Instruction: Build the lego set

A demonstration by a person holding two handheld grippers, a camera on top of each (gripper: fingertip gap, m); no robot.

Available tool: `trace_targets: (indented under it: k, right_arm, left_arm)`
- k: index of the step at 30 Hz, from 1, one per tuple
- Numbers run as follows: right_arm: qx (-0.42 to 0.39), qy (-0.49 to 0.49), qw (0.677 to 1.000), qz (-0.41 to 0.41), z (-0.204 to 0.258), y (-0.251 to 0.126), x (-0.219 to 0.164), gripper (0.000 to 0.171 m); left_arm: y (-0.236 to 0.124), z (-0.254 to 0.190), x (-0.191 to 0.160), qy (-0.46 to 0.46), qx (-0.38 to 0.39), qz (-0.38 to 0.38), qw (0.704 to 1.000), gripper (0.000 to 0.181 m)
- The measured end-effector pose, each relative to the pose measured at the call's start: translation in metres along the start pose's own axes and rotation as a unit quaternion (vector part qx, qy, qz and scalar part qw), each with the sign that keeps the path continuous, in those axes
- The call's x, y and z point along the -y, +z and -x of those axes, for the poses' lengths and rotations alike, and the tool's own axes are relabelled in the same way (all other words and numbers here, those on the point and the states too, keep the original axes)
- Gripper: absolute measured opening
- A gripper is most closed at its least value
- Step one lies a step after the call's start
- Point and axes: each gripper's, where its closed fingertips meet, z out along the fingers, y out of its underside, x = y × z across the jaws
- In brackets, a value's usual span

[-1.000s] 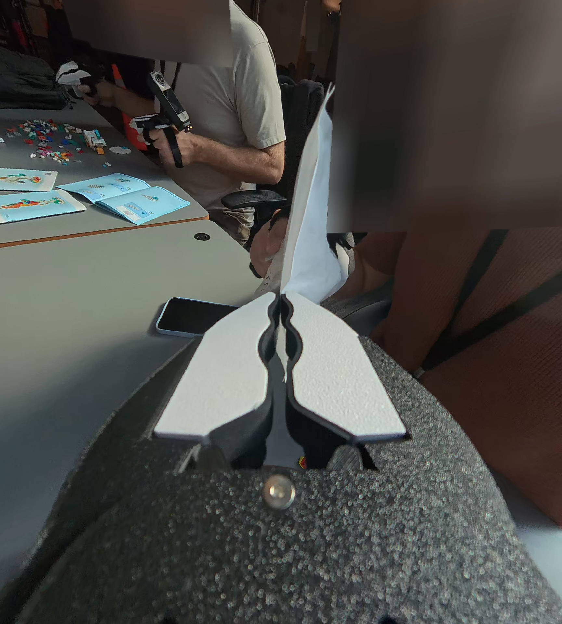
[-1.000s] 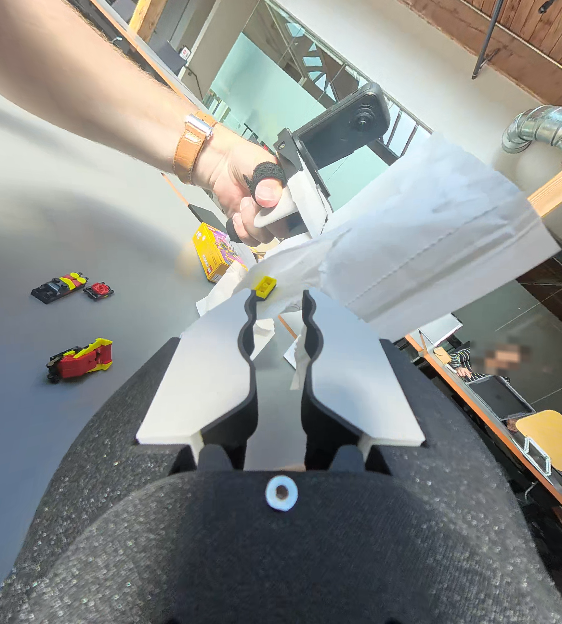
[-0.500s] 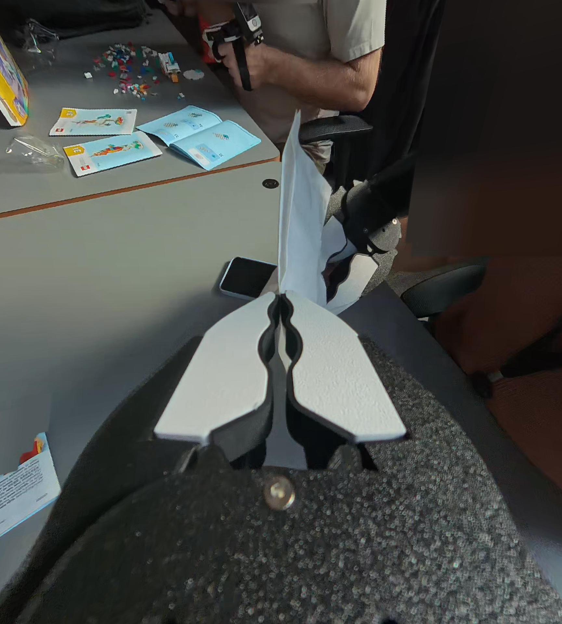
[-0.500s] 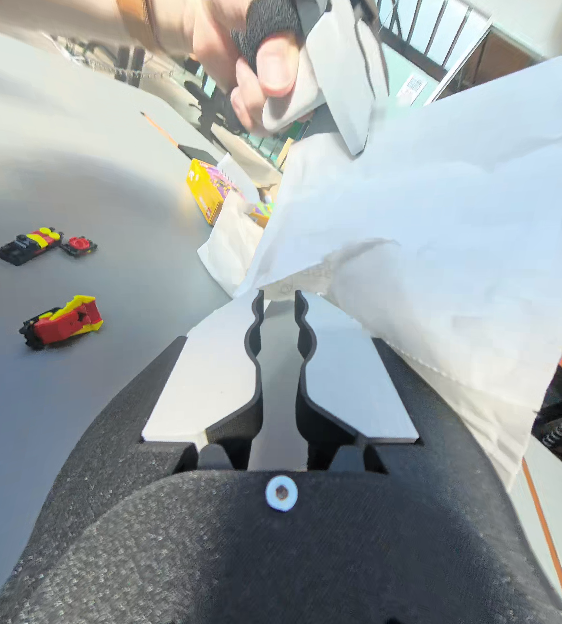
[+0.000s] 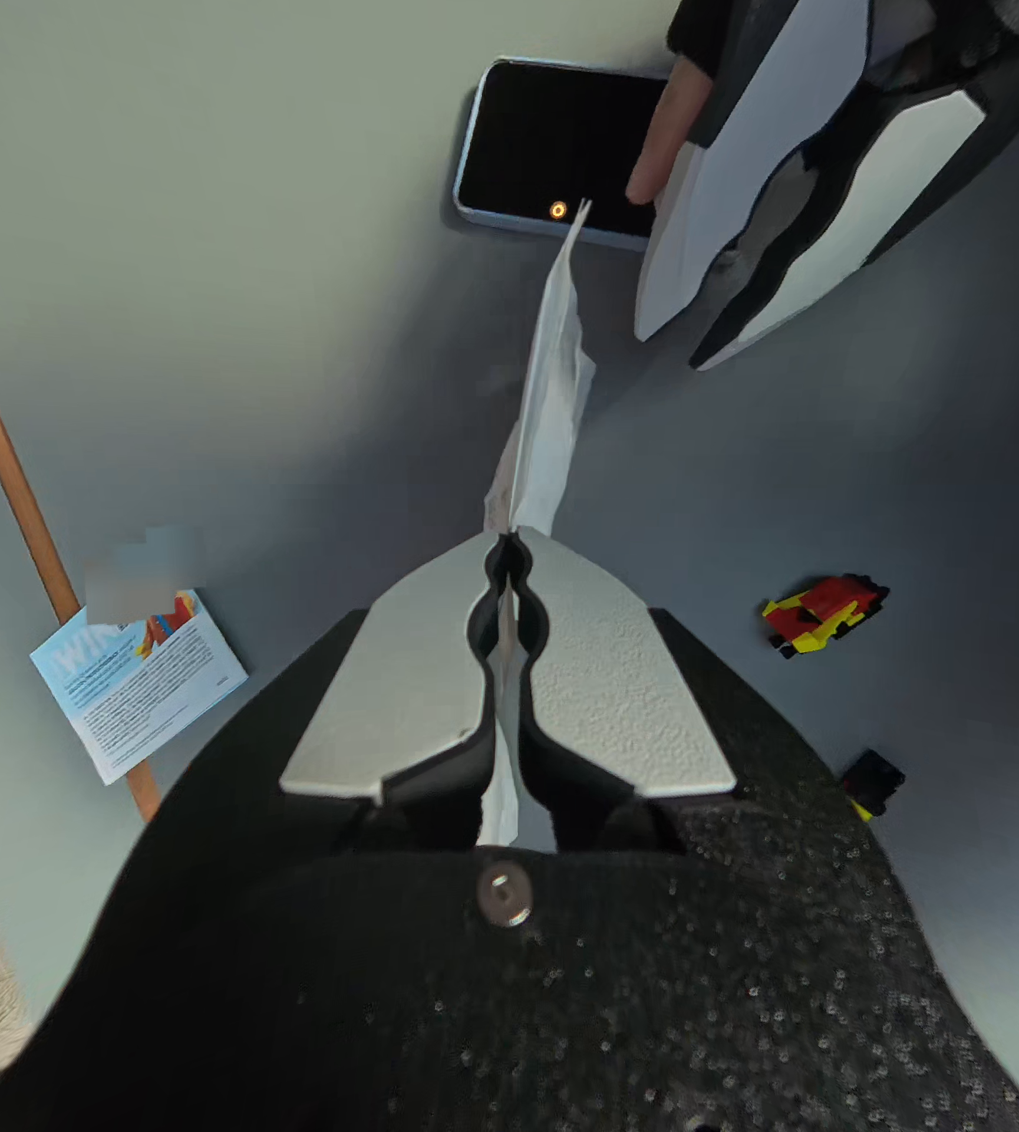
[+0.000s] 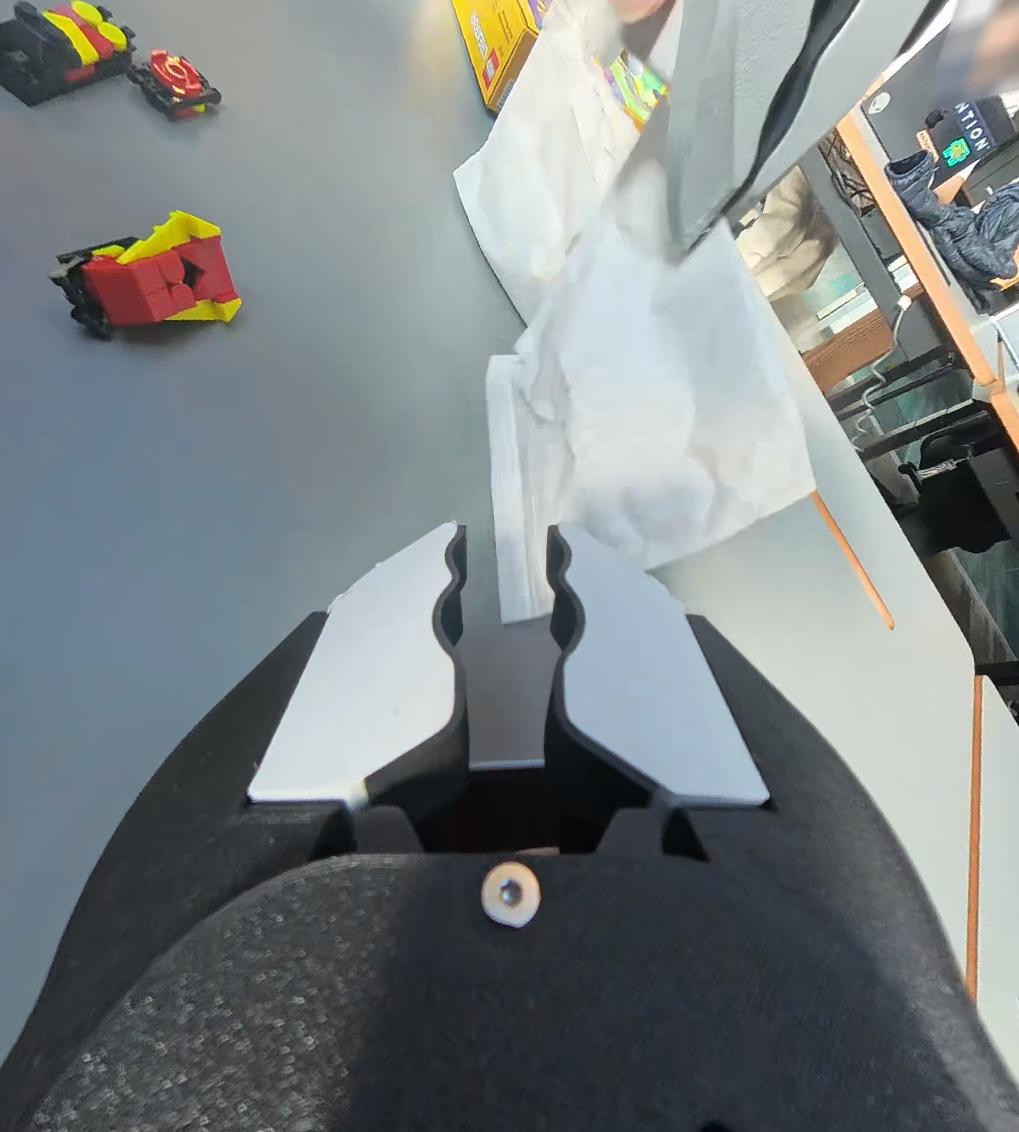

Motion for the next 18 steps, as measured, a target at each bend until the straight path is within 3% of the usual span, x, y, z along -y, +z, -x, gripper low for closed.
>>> trace_targets:
  k: [6, 8, 9, 10, 12, 18]
  right_arm:
    - [0.015, -0.002, 0.999, 0.036, -0.001, 0.012, -0.008, 0.028]
    - [0.011, -0.006, 0.999, 0.042, -0.003, 0.013, -0.009, 0.027]
    - [0.017, -0.004, 0.999, 0.039, -0.001, 0.014, -0.008, 0.026]
    - [0.019, -0.005, 0.999, 0.047, 0.000, 0.015, -0.010, 0.026]
    - [0.021, -0.013, 0.999, 0.048, 0.002, 0.016, -0.010, 0.026]
    - [0.009, -0.015, 0.999, 0.044, -0.001, 0.016, -0.004, 0.026]
  left_arm:
    - [0.016, -0.011, 0.002, 0.024, -0.008, 0.017, 1.000, 0.000]
    - [0.010, -0.005, 0.013, 0.020, 0.011, -0.013, 1.000, 0.000]
    - [0.013, -0.011, 0.012, 0.019, -0.004, -0.006, 1.000, 0.000]
    - [0.014, -0.003, 0.007, 0.040, 0.028, 0.015, 0.999, 0.000]
    - [0.012, -0.009, 0.013, 0.022, 0.008, -0.008, 1.000, 0.000]
    - [0.000, 0.003, 0.000, 0.028, 0.057, 0.009, 0.998, 0.000]
